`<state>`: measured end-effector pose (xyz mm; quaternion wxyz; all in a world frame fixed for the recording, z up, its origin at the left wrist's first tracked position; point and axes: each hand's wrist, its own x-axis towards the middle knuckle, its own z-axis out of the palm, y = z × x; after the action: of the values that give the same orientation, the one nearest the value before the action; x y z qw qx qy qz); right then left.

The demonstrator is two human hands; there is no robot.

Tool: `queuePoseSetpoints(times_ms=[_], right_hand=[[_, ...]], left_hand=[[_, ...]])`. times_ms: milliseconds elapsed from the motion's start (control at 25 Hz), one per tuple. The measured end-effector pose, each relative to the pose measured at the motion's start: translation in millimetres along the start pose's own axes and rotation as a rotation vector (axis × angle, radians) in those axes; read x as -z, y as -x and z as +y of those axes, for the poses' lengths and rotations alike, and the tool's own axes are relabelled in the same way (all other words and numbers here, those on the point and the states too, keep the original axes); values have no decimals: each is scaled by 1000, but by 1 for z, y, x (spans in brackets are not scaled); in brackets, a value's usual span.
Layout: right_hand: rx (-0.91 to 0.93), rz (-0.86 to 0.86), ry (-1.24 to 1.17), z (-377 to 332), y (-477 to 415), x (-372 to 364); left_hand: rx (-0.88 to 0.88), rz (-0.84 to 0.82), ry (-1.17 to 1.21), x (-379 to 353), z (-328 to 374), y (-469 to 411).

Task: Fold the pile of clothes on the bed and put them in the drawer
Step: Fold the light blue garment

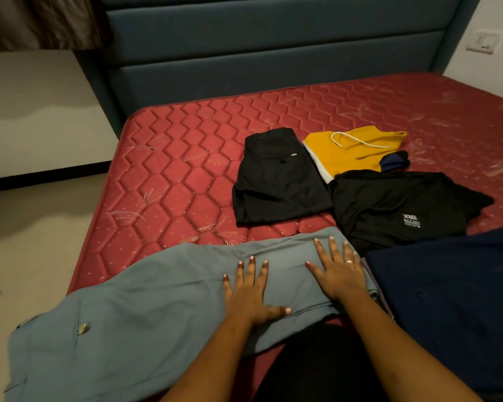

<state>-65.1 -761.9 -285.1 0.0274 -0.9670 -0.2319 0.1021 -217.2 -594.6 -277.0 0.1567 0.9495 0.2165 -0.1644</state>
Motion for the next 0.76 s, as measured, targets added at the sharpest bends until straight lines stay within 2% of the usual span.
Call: queuePoseSetpoints(times_ms=[160, 280, 400, 480, 560, 680, 760], right_hand=[[-247, 12, -197, -2, -5, 30], [-414, -119, -265, 1, -17, 64], [-431, -199, -206, -5, -19, 96], [-373, -219, -198, -25, -15, 121], [-256, -182, -201, -58, -8, 153], [-44, -103, -202, -129, 13, 195], [117, -66, -162, -190, 38, 207]], left_hand=[[-4, 7, 23, -1, -3, 7], [12, 15, 33, 0, -14, 17], [9, -1, 40, 4, -29, 31], [-15, -41, 127, 8, -40, 34], [-21, -42, 505, 12, -49, 38], [141, 130, 1377, 39, -68, 60], [214, 191, 1750, 59, -91, 82]])
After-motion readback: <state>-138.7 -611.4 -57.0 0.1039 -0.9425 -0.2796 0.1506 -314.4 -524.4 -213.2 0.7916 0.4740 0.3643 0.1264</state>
